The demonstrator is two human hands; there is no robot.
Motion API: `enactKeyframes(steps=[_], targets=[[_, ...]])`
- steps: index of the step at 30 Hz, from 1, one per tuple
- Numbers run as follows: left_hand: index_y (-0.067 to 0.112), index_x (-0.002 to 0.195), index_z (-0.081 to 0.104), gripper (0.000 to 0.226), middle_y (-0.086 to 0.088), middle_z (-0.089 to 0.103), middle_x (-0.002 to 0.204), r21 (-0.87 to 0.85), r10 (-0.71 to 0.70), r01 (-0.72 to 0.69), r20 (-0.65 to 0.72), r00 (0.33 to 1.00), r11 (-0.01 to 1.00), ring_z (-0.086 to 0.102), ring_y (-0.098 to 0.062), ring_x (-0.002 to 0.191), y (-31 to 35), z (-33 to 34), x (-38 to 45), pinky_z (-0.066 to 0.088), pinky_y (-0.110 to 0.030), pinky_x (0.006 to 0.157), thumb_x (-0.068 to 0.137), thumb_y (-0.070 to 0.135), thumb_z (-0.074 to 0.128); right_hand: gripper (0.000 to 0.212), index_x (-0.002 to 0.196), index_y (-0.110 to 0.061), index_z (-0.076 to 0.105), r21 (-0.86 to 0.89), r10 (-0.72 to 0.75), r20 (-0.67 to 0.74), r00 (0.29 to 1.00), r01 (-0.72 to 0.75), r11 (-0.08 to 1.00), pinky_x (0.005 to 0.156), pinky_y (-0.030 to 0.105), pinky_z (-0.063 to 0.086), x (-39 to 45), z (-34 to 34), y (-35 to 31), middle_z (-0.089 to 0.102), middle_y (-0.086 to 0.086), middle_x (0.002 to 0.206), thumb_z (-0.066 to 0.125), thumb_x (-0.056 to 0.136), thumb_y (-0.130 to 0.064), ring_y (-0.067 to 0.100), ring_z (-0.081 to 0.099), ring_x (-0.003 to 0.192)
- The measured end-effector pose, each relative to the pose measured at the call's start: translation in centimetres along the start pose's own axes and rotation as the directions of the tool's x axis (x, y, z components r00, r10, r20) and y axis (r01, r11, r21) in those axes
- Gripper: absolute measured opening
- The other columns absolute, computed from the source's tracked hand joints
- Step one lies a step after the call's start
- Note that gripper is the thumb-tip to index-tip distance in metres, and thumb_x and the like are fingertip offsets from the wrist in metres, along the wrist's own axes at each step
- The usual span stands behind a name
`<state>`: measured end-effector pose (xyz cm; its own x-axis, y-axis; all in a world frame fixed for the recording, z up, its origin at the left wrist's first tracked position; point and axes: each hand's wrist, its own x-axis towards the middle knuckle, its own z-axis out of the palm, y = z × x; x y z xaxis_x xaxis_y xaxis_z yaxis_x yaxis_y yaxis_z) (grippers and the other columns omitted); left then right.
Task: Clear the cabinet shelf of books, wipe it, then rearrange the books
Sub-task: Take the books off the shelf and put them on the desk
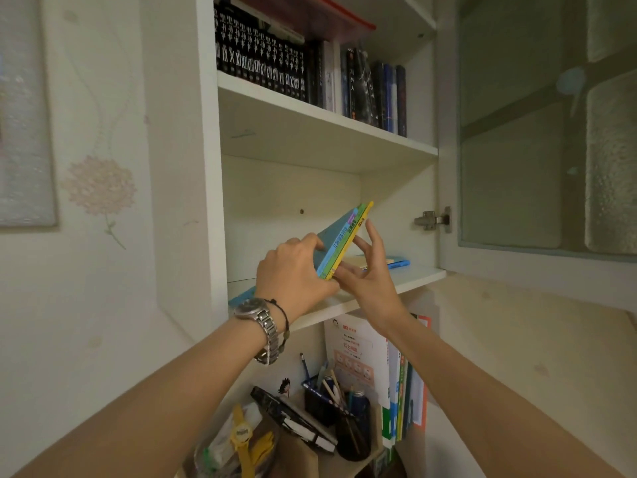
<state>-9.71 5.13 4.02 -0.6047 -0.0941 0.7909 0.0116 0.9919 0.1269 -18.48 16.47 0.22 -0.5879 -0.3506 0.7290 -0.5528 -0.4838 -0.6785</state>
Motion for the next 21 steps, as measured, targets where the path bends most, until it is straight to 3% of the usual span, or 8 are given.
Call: enactKeyframes(steps=[3,8,15,19,21], targets=[[0.027,0.116,0.059,0.052,0.004,0.065,0.096,-0.054,-0.036,0.033,-0.057,0.998,0.998,0.061,-0.014,0.082,-0.4,-0.4,-0.1,0.053,-0.029,0.066,0.071,0.050,0.071,0.087,0.147,-0.040,0.014,-0.028,-0.020,0.011,1.000,0.020,0.999,0.077,0.024,0.055,-0.2,0.6,-0.6,0.035,-0.007,0.145,0.058,0.089,0.008,0.017,0.067,0.105],[0.025,0.119,0.062,0.044,0.005,0.069,0.103,-0.145,0.006,-0.027,-0.145,0.989,0.989,0.063,-0.014,0.086,-0.7,-1.3,-1.3,0.053,-0.027,0.069,0.079,0.044,0.068,0.088,0.145,-0.042,0.016,-0.077,-0.016,0.018,1.000,0.017,0.997,0.081,0.028,0.056,-0.5,1.4,-1.4,0.038,-0.017,0.138,0.060,0.088,0.008,0.020,0.062,0.114],[0.026,0.136,0.049,0.058,0.003,0.068,0.103,-0.217,0.079,-0.126,-0.214,0.974,0.968,0.064,-0.011,0.082,-0.5,-2.3,-2.7,0.057,-0.029,0.065,0.082,0.034,0.070,0.089,0.147,-0.042,0.014,-0.165,-0.005,0.020,1.000,0.008,0.986,0.087,0.026,0.055,-1.2,1.9,-2.4,0.037,-0.019,0.141,0.068,0.086,-0.006,0.004,0.057,0.115],[0.021,0.140,0.044,0.065,-0.002,0.069,0.101,-0.222,0.106,-0.166,-0.258,0.960,0.961,0.065,-0.013,0.075,-0.1,-3.3,-3.3,0.057,-0.026,0.061,0.082,0.031,0.071,0.086,0.144,-0.044,0.016,-0.157,0.038,0.011,0.999,-0.035,0.987,0.097,0.036,0.051,-1.8,1.9,-2.5,0.037,-0.017,0.139,0.069,0.086,-0.009,0.014,0.053,0.121],[0.021,0.142,0.042,0.066,-0.003,0.070,0.100,-0.256,0.076,-0.152,-0.284,0.956,0.955,0.066,-0.015,0.073,0.1,-4.0,-3.5,0.057,-0.026,0.059,0.083,0.029,0.070,0.082,0.141,-0.046,0.018,-0.134,0.059,0.015,0.998,-0.056,0.989,0.094,0.033,0.053,-2.0,1.9,-2.8,0.037,-0.016,0.136,0.069,0.086,-0.011,0.014,0.053,0.122]])
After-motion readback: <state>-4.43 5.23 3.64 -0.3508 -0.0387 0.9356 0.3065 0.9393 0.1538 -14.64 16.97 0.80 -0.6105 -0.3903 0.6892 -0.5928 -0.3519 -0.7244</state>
